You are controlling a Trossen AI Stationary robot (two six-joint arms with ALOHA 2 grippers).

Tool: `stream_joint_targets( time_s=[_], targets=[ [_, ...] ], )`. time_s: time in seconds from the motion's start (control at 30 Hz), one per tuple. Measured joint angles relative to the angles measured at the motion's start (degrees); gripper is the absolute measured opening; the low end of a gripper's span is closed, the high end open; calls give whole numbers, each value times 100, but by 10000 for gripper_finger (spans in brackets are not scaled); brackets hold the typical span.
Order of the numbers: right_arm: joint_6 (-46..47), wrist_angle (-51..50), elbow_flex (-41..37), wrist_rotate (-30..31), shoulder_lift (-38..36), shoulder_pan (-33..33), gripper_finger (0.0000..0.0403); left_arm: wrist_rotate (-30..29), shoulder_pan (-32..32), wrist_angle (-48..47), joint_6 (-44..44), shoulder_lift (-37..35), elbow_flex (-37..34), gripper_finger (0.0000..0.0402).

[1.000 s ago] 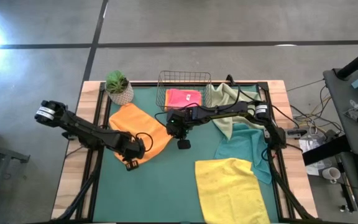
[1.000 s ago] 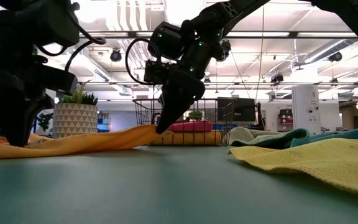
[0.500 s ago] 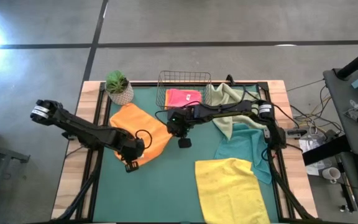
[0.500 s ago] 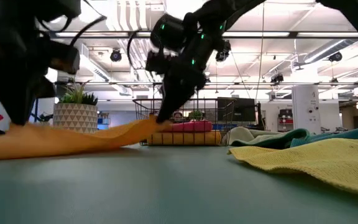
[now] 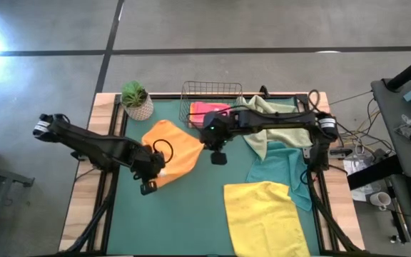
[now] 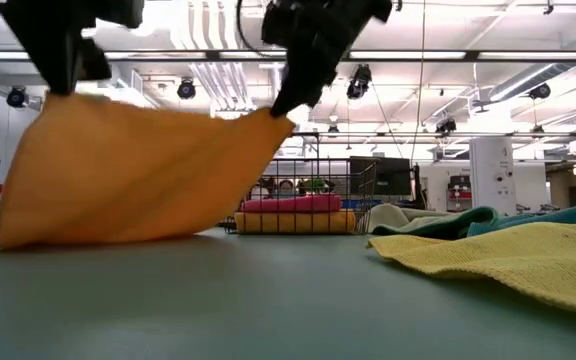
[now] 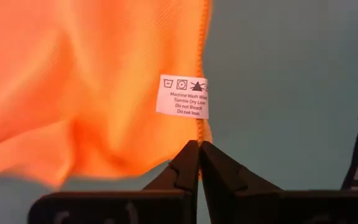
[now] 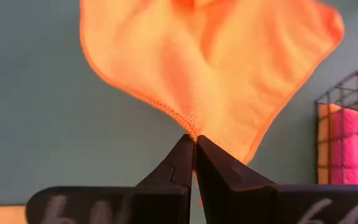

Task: Fold microfiber towels
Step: Fold the orange microfiber towel

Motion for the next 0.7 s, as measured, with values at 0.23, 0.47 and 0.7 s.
stream_joint_targets(
  time_s=[0.23,0.47,0.7],
  targets=[
    [647,-224,0,143,-621,195,8,-1016,0,-1241,515,54,1105,0],
    [1038,-173,0,931,-1064,377,8,-1999,2,-1572,1090,59,1869,0],
    [1132,-26,0,1752,-1366,576,8,-2457,2,-1598,1364,68,2151,0]
  ],
)
